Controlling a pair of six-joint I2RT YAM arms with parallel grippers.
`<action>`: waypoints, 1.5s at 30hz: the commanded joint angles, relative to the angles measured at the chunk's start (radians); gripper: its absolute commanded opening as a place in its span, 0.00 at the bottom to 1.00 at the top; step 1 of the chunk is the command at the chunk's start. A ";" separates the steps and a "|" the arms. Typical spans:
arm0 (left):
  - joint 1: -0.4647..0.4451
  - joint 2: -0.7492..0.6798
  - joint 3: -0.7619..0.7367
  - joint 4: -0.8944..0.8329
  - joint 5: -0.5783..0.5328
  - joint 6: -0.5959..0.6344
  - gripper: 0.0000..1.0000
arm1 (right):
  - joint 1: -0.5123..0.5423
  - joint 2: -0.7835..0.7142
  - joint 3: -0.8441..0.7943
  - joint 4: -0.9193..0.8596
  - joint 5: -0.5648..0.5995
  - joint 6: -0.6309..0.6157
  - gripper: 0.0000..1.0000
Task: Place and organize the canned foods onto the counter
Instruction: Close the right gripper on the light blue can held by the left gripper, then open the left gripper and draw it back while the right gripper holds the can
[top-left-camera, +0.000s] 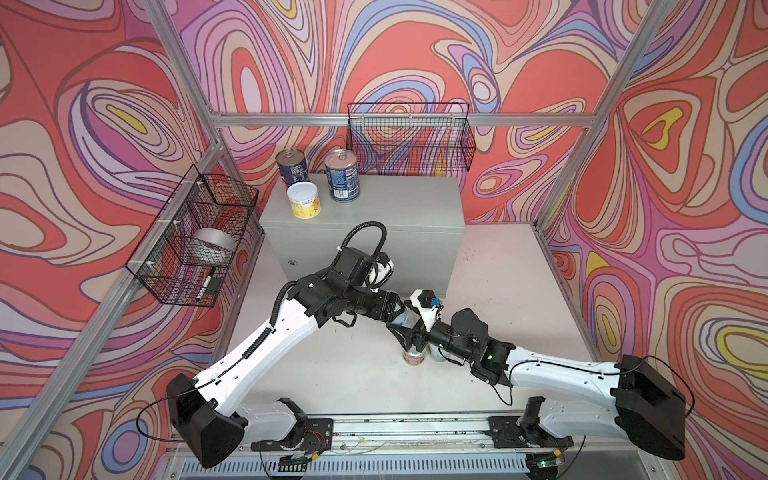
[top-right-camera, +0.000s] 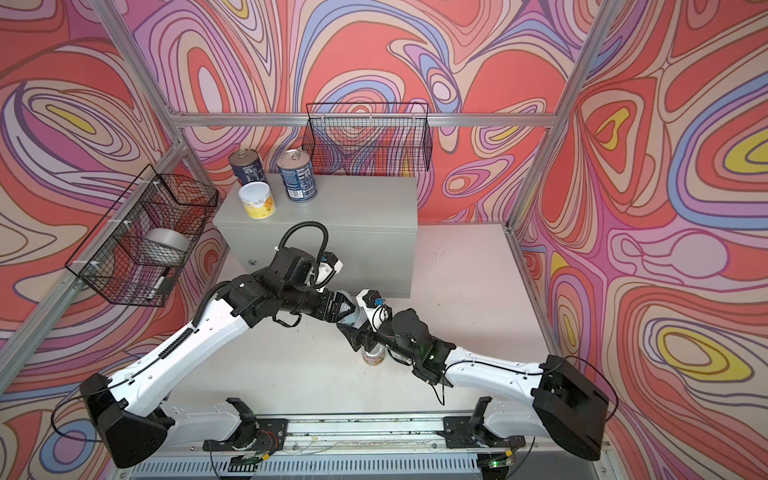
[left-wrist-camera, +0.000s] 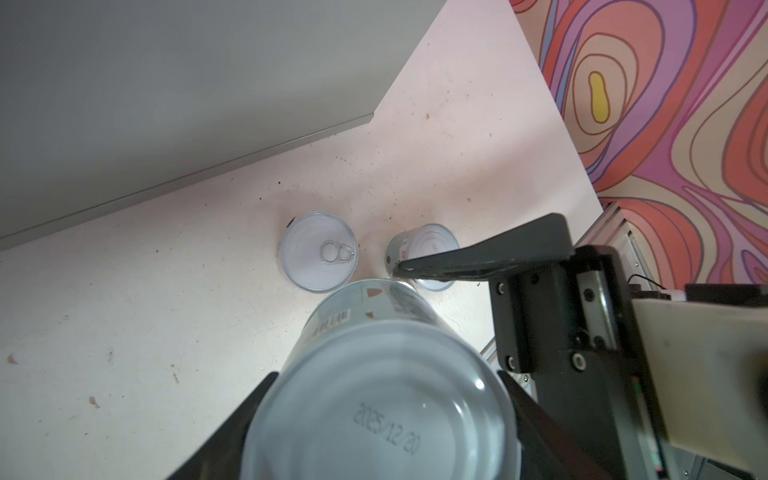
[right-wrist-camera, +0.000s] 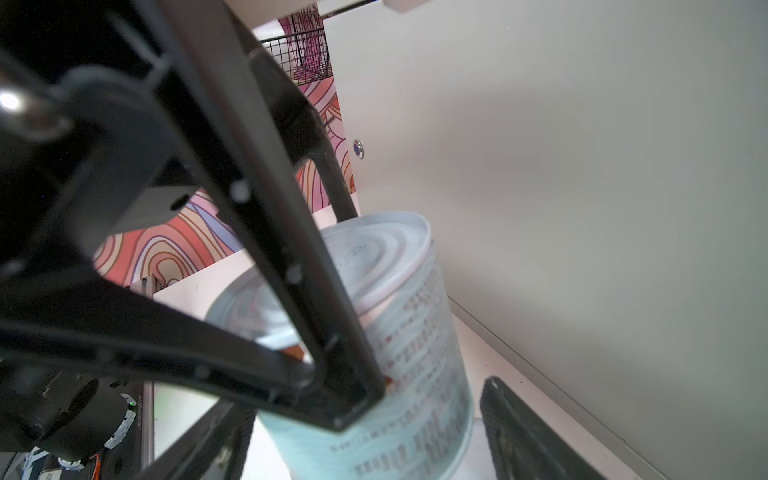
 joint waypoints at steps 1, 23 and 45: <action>-0.007 0.011 0.025 0.068 0.114 -0.038 0.66 | 0.004 0.026 0.023 0.036 0.030 -0.013 0.87; -0.008 0.076 0.027 0.058 0.145 -0.058 0.65 | 0.004 0.108 0.033 0.198 0.138 -0.069 0.85; 0.005 0.073 0.016 0.025 0.046 -0.057 1.00 | 0.004 0.084 0.013 0.225 0.109 -0.079 0.62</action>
